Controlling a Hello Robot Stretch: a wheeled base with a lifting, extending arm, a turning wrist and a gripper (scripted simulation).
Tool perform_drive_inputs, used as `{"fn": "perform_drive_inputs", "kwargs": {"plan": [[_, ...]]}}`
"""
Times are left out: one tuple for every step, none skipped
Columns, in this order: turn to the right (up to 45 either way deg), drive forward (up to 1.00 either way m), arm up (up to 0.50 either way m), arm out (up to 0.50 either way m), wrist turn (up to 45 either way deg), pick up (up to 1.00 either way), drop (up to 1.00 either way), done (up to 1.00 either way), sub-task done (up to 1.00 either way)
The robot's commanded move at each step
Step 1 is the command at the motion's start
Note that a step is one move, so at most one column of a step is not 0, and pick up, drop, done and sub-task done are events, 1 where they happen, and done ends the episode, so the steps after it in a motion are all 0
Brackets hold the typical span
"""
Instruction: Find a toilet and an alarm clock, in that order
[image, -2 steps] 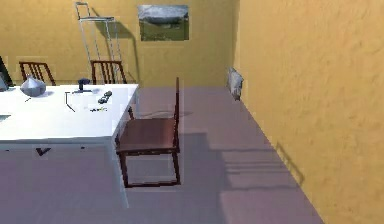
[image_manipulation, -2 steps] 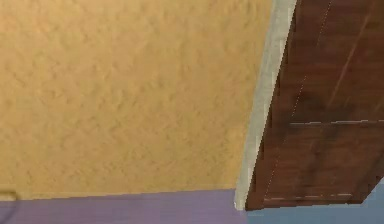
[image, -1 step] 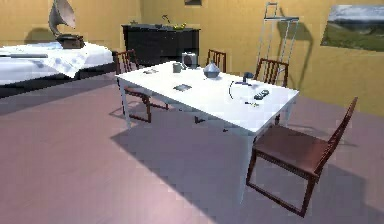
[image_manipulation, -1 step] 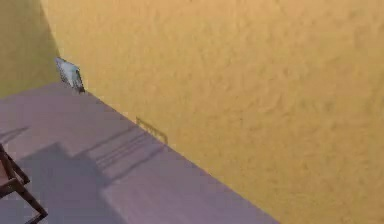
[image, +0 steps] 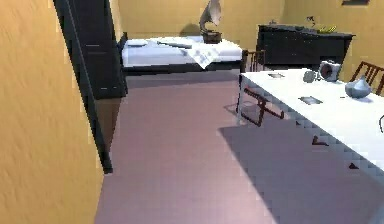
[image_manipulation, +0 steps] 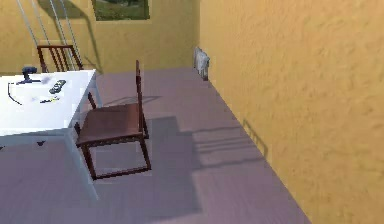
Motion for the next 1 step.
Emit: {"fn": "perform_drive_inputs", "kwargs": {"plan": [[-3.0,0.00,0.00,0.00,0.0,0.00,0.00,0.00,0.00]]}}
